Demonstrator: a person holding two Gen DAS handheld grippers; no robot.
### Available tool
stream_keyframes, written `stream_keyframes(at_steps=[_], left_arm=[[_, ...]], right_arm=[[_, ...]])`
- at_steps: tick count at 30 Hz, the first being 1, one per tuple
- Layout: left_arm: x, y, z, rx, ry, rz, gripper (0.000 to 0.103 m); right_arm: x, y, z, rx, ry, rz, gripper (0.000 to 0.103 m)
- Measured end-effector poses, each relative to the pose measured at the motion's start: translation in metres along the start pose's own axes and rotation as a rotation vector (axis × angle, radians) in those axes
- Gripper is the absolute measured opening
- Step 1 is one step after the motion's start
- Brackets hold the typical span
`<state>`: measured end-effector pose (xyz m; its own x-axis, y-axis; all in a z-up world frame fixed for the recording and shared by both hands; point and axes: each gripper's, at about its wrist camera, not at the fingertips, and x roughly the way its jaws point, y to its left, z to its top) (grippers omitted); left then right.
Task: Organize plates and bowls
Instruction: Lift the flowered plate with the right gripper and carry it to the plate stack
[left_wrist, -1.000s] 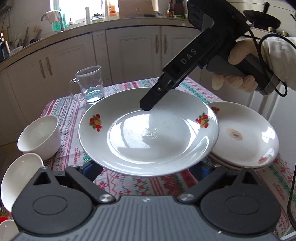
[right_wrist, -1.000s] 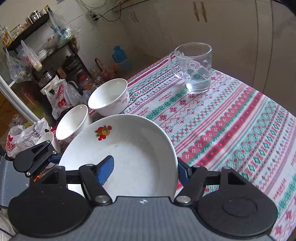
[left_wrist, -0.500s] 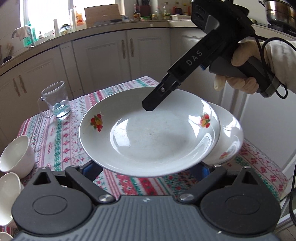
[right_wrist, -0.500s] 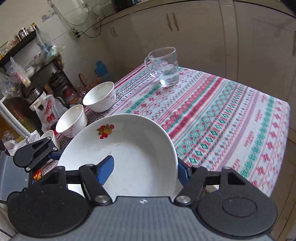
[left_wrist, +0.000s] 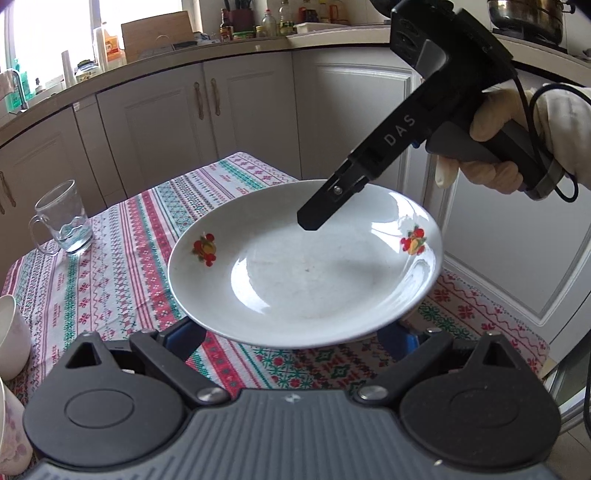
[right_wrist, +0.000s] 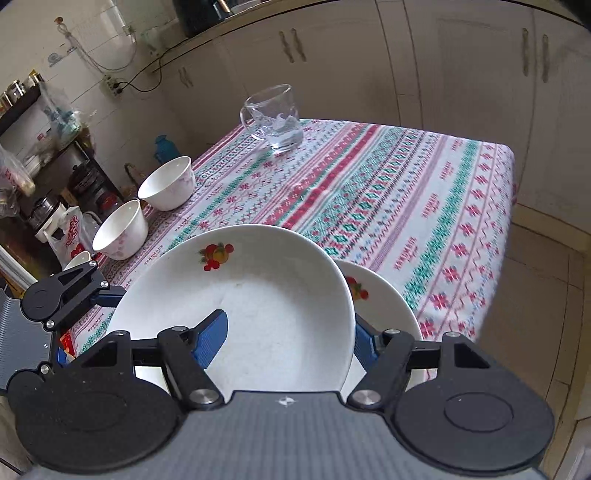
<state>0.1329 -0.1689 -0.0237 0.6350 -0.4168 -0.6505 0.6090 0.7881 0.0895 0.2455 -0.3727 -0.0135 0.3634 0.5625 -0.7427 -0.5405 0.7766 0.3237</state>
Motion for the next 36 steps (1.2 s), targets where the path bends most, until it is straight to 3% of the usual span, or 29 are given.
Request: stream_keyframes(at_steps=[36], left_arm=[[0.012, -0.003, 0.000, 0.015, 0.018, -0.054, 0.098]], right_arm=[[-0.016, -0.016, -0.042, 0.075, -0.006, -0.047, 0.075]])
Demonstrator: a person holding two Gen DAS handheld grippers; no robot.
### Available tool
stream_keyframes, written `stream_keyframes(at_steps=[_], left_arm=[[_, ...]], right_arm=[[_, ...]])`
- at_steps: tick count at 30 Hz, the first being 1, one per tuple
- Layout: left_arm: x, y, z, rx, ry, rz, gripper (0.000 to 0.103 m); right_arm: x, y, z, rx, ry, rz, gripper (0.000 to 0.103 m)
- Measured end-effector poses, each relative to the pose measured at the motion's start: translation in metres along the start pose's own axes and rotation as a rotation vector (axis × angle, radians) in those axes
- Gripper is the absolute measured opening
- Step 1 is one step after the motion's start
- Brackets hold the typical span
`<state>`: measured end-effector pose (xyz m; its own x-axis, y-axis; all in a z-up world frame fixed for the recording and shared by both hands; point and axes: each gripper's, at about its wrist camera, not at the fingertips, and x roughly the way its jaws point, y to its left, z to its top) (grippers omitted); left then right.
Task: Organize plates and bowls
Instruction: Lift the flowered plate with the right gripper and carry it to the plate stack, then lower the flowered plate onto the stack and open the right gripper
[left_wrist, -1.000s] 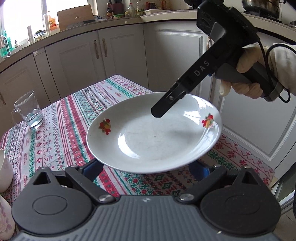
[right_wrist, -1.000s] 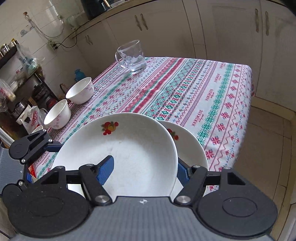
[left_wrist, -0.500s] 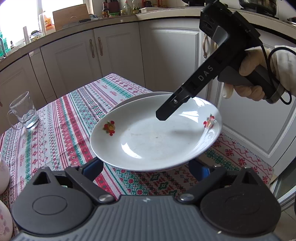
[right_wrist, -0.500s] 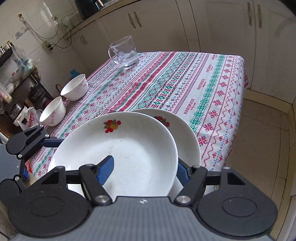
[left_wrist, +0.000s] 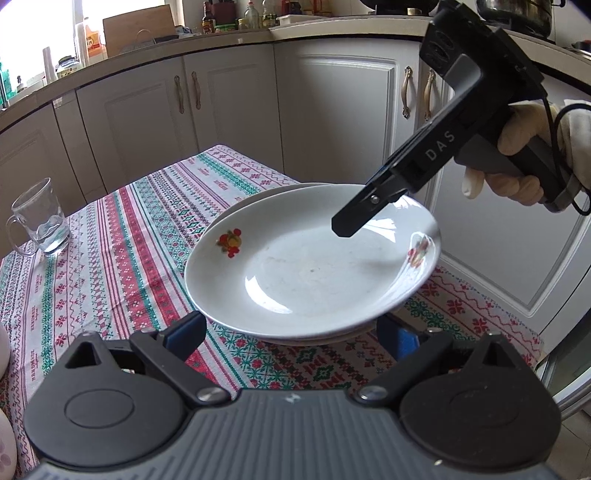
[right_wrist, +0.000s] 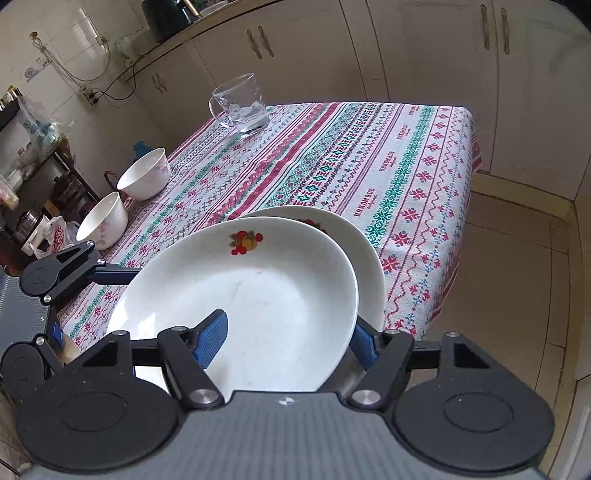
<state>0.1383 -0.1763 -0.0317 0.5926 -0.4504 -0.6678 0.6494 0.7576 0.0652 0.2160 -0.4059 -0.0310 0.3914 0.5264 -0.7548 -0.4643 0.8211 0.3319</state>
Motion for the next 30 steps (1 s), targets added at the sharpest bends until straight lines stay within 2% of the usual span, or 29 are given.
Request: stream_keyframes(at_steps=[13, 22, 30], left_arm=[[-0.002, -0.002, 0.001, 0.017, -0.033, -0.018, 0.098], [0.001, 0.000, -0.001, 0.015, -0.035, -0.033, 0.098], [-0.002, -0.001, -0.003, 0.028, -0.045, -0.032, 0.098]], right_arm=[[-0.015, 0.013, -0.006, -0.016, -0.005, -0.060, 0.076], [-0.018, 0.035, -0.011, -0.052, 0.024, -0.144, 0.082], [-0.020, 0.045, -0.016, -0.059, 0.036, -0.175, 0.085]])
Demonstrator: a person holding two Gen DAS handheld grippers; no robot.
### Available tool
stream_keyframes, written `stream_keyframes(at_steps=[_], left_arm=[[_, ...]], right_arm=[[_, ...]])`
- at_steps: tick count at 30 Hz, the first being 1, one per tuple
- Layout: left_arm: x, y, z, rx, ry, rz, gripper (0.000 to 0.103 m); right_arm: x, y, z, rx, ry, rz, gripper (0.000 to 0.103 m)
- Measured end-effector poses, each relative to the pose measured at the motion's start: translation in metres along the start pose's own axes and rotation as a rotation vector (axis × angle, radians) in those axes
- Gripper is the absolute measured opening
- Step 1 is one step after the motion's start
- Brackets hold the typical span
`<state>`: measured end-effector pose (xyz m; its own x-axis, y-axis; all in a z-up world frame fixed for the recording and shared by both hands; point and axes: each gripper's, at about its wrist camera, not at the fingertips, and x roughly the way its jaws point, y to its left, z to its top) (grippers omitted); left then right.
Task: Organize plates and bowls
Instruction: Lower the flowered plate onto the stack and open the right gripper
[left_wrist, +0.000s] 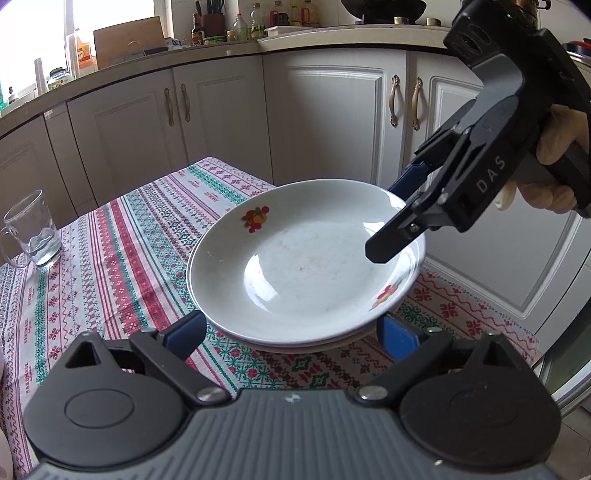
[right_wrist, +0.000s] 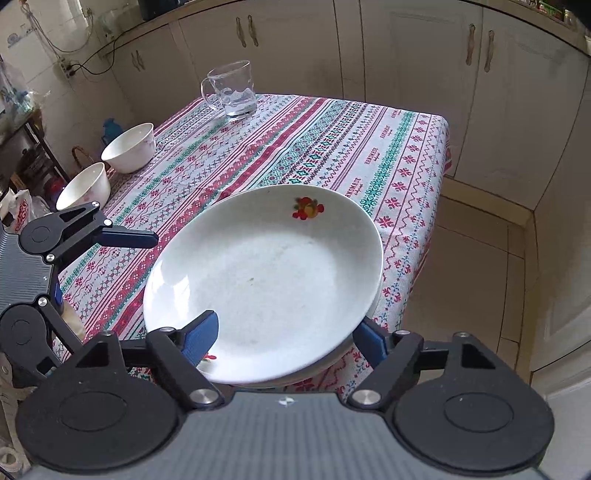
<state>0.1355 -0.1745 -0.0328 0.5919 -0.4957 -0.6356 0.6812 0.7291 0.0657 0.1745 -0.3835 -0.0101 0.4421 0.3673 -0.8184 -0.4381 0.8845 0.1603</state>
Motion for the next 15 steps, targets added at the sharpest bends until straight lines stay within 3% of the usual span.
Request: stream_keyframes(at_steps=[7, 10, 15], left_arm=[[-0.008, 0.003, -0.002, 0.000, -0.015, 0.007, 0.098], [-0.015, 0.006, 0.000, -0.005, -0.032, 0.008, 0.098], [-0.037, 0.016, -0.001, -0.026, -0.065, 0.018, 0.099]], right_arm=[[0.005, 0.008, -0.005, -0.009, 0.024, -0.038, 0.092], [0.000, 0.011, -0.007, -0.012, -0.004, -0.027, 0.096], [-0.016, 0.036, -0.004, -0.060, -0.090, -0.080, 0.103]])
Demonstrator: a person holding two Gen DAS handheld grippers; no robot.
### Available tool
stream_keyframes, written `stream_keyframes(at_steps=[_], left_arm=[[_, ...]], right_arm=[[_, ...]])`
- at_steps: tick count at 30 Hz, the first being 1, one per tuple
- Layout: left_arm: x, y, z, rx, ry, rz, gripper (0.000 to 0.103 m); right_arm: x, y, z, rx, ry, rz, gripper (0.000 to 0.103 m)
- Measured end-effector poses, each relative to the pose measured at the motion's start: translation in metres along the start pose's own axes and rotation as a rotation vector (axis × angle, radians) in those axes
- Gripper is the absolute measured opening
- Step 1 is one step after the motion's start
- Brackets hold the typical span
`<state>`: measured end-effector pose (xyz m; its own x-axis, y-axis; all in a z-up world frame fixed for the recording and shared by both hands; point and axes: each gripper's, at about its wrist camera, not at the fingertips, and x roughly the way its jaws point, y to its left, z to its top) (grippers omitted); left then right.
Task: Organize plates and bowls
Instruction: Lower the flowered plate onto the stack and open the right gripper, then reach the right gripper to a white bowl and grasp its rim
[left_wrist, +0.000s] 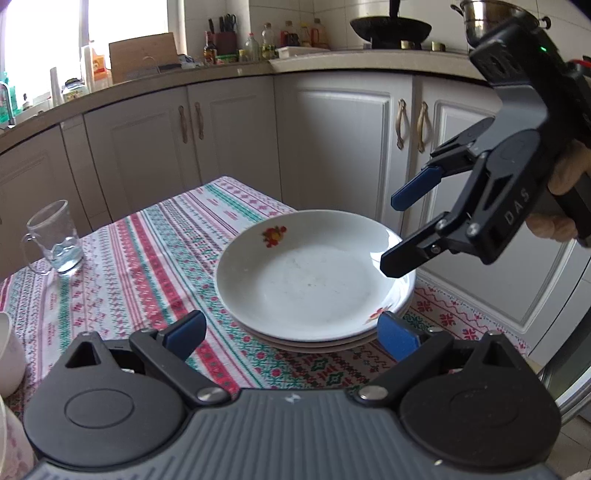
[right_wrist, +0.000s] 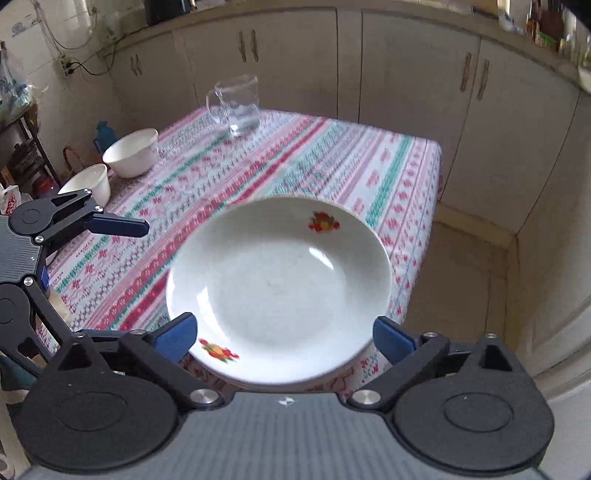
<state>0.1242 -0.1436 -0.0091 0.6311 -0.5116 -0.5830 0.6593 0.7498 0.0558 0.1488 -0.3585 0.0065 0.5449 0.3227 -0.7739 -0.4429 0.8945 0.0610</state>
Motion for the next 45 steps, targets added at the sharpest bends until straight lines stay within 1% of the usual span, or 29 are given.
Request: stream_keyframes(at_steps=[5, 9, 14, 17, 21, 24, 27, 31, 35, 38, 40, 45], left_arm=[[-0.035, 0.016, -0.008, -0.035, -0.034, 0.020, 0.100], [-0.063, 0.031, -0.018, -0.047, -0.045, 0.042, 0.101], [-0.100, 0.057, -0.036, -0.051, -0.044, 0.083, 0.101], [-0.122, 0.073, -0.053, -0.046, -0.033, 0.113, 0.101], [-0.150, 0.095, -0.081, -0.051, -0.013, 0.145, 0.101], [-0.169, 0.111, -0.101, -0.045, 0.006, 0.175, 0.101], [-0.185, 0.126, -0.120, -0.051, 0.032, 0.184, 0.101], [-0.196, 0.144, -0.146, -0.063, 0.059, 0.208, 0.101], [-0.194, 0.159, -0.167, -0.090, 0.083, 0.216, 0.101], [-0.187, 0.167, -0.177, -0.114, 0.093, 0.199, 0.101], [-0.182, 0.170, -0.182, -0.123, 0.097, 0.188, 0.101], [-0.173, 0.172, -0.186, -0.114, 0.099, 0.159, 0.100]], right_arm=[[-0.014, 0.037, 0.005, -0.035, -0.113, -0.045, 0.103], [-0.010, 0.069, 0.007, -0.030, -0.181, -0.048, 0.103], [0.006, 0.116, 0.009, -0.061, -0.213, -0.081, 0.103], [0.014, 0.145, 0.012, -0.088, -0.225, -0.046, 0.103], [0.022, 0.180, 0.017, -0.107, -0.250, -0.027, 0.103], [0.031, 0.204, 0.023, -0.114, -0.240, 0.003, 0.103], [0.040, 0.229, 0.030, -0.150, -0.224, 0.016, 0.103], [0.052, 0.260, 0.040, -0.195, -0.214, 0.048, 0.103], [0.065, 0.288, 0.049, -0.247, -0.188, 0.085, 0.103], [0.075, 0.307, 0.055, -0.292, -0.168, 0.091, 0.103], [0.081, 0.317, 0.058, -0.303, -0.151, 0.100, 0.103], [0.098, 0.331, 0.062, -0.305, -0.106, 0.159, 0.103]])
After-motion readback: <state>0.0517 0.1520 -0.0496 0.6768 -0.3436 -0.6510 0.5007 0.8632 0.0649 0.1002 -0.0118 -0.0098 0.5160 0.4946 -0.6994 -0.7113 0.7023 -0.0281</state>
